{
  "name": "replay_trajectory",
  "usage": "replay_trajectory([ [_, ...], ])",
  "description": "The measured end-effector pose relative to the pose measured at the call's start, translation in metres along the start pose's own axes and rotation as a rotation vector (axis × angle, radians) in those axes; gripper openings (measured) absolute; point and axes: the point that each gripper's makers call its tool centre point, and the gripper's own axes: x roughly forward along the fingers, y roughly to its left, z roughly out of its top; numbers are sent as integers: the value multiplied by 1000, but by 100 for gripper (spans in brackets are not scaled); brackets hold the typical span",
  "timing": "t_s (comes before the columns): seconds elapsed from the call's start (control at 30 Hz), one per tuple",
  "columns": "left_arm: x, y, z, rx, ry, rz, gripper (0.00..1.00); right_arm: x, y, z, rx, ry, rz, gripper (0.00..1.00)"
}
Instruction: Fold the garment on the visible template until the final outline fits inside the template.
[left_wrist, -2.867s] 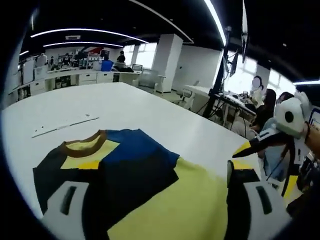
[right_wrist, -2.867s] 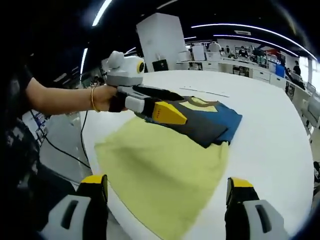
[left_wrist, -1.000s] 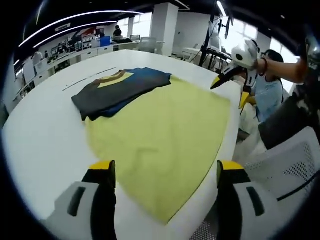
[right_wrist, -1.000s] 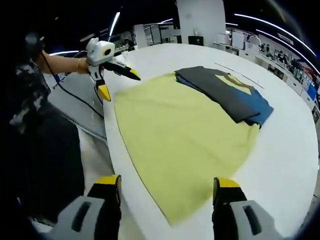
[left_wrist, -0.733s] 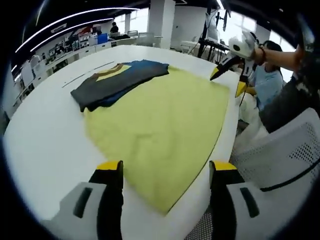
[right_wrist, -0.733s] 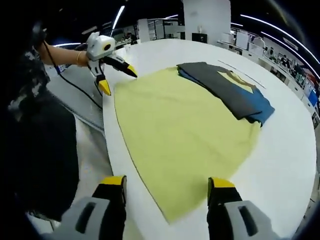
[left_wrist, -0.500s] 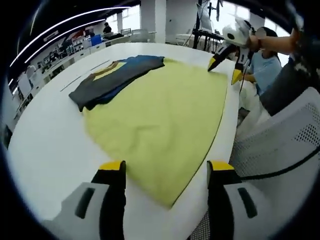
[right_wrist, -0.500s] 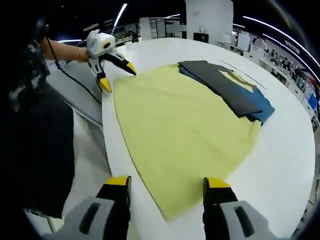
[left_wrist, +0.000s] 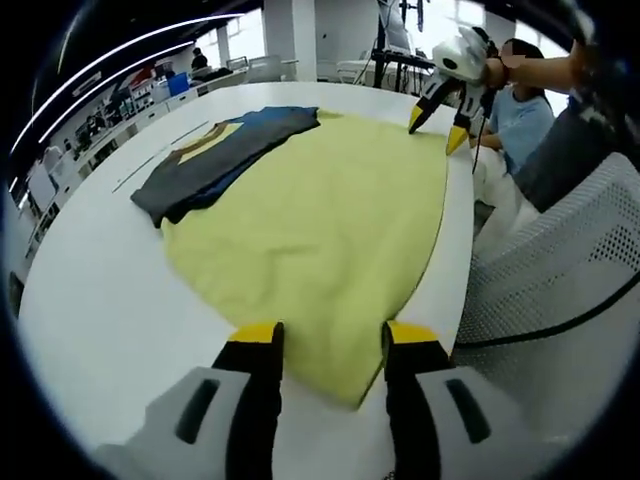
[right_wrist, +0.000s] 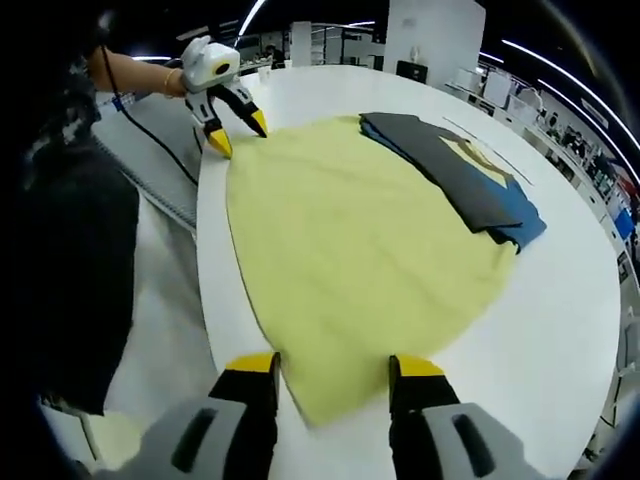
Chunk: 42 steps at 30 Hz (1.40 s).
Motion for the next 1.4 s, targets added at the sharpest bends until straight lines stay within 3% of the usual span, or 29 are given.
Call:
replay_trajectory([
  [0.1,0,1,1,8,5,-4,31,-1,-1,-1,-10,8,0,33],
  [0.23,2,-1,1,-28,17,-24,15,-1,-5,-1,-10,0,-8,14],
  [0.43,4,5,2,-42,27,3,5,-1,-8,2,38,-27,-12,1],
  [0.73,-5,3,1,-35,22,34,3,-14,-5,5,135,-101,-7,0],
  [1.0,-16,-15,1,-58,29,10,4,-31,4,9,245,-193,-3,0],
  [1.27,-26,-32,4,-47,33,-12,3,-39,15,4,271,-187,-3,0],
  [1.4,-30,-35,3,-83,16,-7,3,-43,21,3,285,-193,-6,0],
])
